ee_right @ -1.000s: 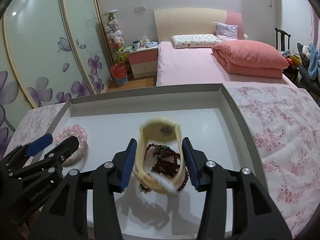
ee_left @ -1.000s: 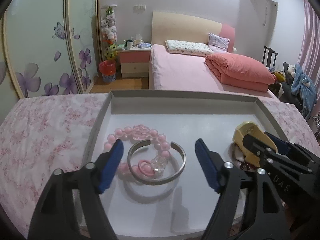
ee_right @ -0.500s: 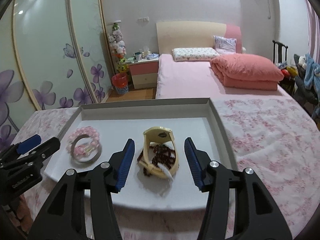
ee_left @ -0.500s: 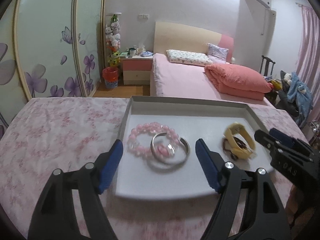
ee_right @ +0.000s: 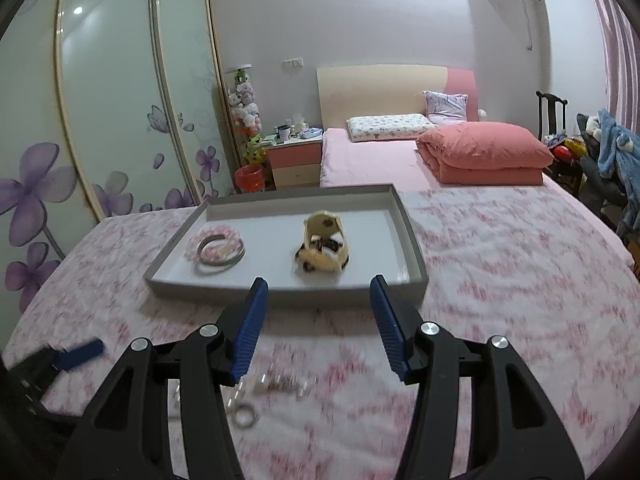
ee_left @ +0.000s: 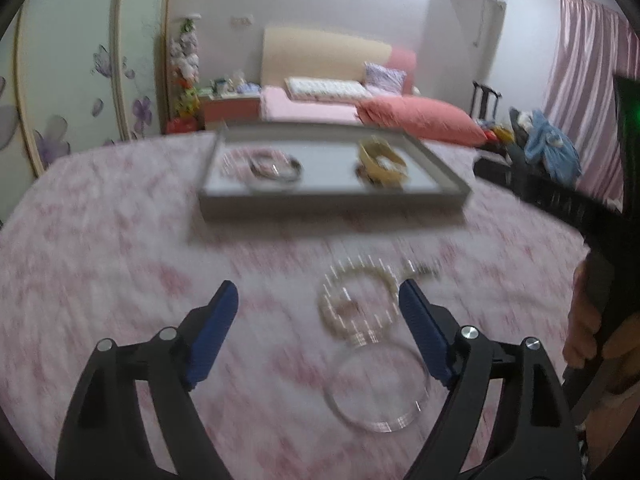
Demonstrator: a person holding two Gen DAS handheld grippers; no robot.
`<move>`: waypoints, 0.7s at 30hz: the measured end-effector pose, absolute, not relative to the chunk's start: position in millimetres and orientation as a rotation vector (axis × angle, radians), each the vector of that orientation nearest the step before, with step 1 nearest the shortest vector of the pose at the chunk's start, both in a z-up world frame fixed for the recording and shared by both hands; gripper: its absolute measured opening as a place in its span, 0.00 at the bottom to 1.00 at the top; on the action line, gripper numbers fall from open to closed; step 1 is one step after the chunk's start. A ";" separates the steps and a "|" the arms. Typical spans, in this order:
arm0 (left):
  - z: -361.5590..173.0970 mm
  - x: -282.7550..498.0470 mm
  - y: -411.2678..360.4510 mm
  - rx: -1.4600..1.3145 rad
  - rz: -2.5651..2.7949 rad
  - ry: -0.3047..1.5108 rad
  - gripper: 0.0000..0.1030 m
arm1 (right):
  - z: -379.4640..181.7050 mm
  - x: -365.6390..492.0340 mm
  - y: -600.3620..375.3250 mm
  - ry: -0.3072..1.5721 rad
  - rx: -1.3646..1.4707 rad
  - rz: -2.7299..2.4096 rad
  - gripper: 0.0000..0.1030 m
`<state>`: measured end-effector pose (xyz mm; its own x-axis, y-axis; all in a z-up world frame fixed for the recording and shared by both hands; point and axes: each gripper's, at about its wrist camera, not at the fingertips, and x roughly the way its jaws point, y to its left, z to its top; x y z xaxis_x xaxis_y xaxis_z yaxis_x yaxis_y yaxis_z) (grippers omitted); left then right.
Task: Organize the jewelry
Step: 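Withdraw both grippers from the tray back toward the remaining jewelry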
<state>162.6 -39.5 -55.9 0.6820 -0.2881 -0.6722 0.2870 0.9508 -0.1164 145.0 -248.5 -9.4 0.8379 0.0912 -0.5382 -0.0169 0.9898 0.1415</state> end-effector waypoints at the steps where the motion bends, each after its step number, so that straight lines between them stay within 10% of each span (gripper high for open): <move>1: -60.6 157.1 -44.6 0.012 -0.327 0.769 0.79 | -11.2 139.3 -247.8 0.578 0.137 0.059 0.52; 21: -100.1 151.8 -87.9 0.154 -0.289 0.931 0.86 | -32.0 102.3 -250.2 0.615 0.154 0.067 0.53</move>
